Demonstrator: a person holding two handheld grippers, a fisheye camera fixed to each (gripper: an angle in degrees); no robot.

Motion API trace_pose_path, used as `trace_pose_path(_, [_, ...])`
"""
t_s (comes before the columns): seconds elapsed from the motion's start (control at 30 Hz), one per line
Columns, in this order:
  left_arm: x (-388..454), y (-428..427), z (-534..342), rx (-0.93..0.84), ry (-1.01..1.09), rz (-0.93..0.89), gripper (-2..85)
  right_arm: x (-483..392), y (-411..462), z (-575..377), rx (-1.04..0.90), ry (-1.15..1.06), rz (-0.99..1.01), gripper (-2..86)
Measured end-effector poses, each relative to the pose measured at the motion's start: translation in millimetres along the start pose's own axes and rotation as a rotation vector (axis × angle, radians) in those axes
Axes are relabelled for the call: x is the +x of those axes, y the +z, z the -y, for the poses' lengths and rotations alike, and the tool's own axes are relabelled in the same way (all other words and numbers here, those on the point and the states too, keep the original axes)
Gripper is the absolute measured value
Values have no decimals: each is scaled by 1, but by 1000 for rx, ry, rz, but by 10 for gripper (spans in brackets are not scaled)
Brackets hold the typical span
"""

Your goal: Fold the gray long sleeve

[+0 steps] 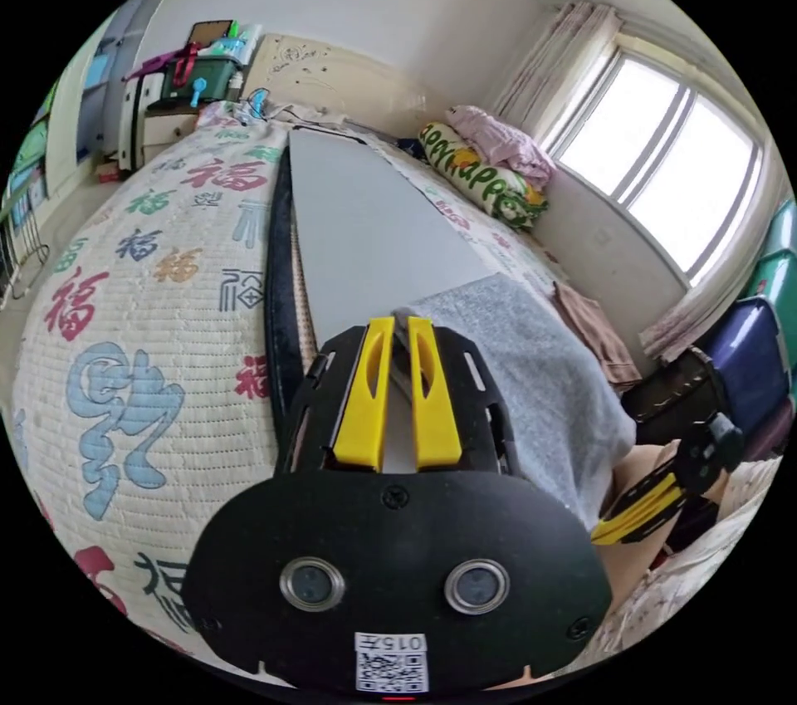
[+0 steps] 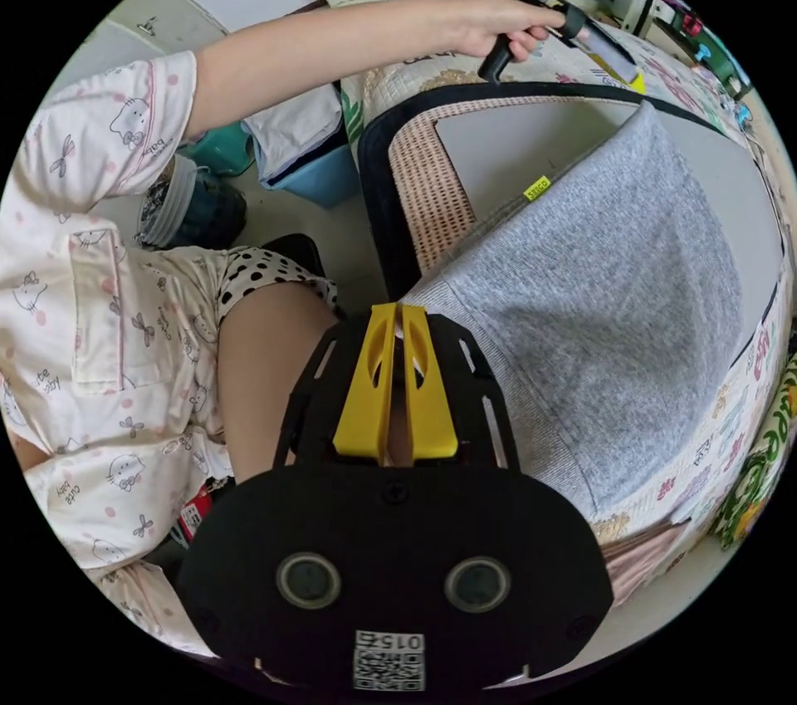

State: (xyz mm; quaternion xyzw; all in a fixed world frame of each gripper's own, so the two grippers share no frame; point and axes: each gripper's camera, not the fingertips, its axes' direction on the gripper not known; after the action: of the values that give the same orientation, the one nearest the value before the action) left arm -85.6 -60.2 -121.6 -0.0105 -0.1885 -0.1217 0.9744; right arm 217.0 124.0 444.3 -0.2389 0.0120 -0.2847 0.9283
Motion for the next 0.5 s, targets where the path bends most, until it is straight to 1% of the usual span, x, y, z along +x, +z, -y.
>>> trace_pose_path(0.03, [7, -2, 6, -1, -38, -49, 104, 3, 17, -1, -32, -12, -21, -4])
trace_pose_path(0.1, [17, -5, 13, 5, -81, -124, 121, 8, 41, -3, -73, -35, -58, -6])
trace_pose_path(0.17, [31, -5, 20, -6, -94, -134, 113, 6, 61, -7, -105, -135, 46, -8])
trace_pose_path(0.2, [42, -3, 26, -39, -94, -110, 88, 2, 76, -10, -145, -205, 83, -9])
trace_pose_path(0.23, [54, -2, 31, -71, -77, -106, 57, 2, 93, -13, -179, -205, -3, -9])
trace_pose_path(0.3, [70, -5, 37, -92, -61, -87, 15, 9, 109, -18, -188, -172, -128, -9])
trace_pose_path(0.37, [87, -13, 43, -103, -47, -58, 5, 19, 108, -27, -128, -168, -109, -8])
trace_pose_path(0.4, [96, -19, 46, -97, -48, -33, 1, 31, 100, -34, -56, -144, -87, -6])
trace_pose_path(0.43, [106, -23, 49, -91, -43, -2, -1, 45, 90, -41, 22, -95, -73, -3])
trace_pose_path(0.5, [119, -27, 55, -99, -66, 9, -3, 70, 80, -54, 118, 1, -74, 12])
